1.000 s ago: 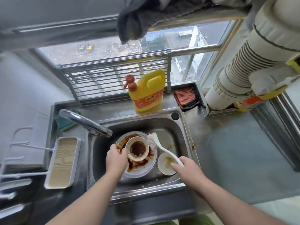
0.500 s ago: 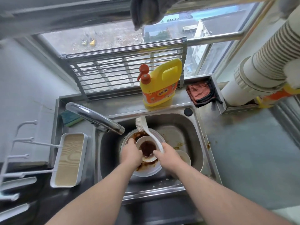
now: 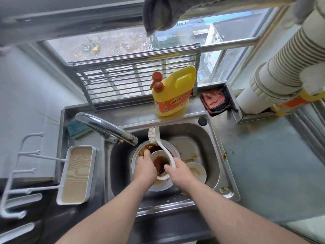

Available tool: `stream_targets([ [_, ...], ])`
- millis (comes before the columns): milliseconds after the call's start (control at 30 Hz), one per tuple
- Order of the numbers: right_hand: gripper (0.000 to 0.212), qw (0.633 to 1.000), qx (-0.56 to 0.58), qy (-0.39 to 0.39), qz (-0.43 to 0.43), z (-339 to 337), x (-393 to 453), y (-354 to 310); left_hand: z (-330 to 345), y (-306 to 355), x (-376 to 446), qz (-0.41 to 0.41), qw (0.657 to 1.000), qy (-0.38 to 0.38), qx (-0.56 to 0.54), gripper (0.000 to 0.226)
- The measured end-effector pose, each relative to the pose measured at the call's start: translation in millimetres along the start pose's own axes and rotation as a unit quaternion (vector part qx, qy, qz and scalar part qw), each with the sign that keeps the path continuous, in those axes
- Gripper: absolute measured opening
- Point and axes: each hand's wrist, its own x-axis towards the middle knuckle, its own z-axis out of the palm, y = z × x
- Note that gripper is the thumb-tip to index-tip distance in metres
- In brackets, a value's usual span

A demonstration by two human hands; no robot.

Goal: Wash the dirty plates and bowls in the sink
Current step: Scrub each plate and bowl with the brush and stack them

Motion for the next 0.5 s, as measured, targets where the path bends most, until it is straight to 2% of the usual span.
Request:
stream_targets([
  [167,0.016,1.0,-0.012,0.012,-0.008,-6.2,-0.8,-4.2,-14.7,11.1,5.6,-0.011,0.998,-0.056,0.004,0.042],
  [300,0.019,0.999,-0.038,-0.003,-0.038,-18.0,-12.0,-12.7,-34.3,5.1,-0.2,-0.058,0.977,-0.139,-0.151,0.034],
  [400,0.015,0.997,-0.048,-0.003,-0.068,-23.3,-24.6,-17.9,-44.5,1.4,-10.5,-0.08,0.94,-0.17,-0.286,0.043],
  [500,0.002,0.994,-0.059,0.005,-0.09,-30.1,-39.1,-18.4,-50.3,-2.7,-23.6,-0.131,0.858,-0.182,-0.462,0.05],
])
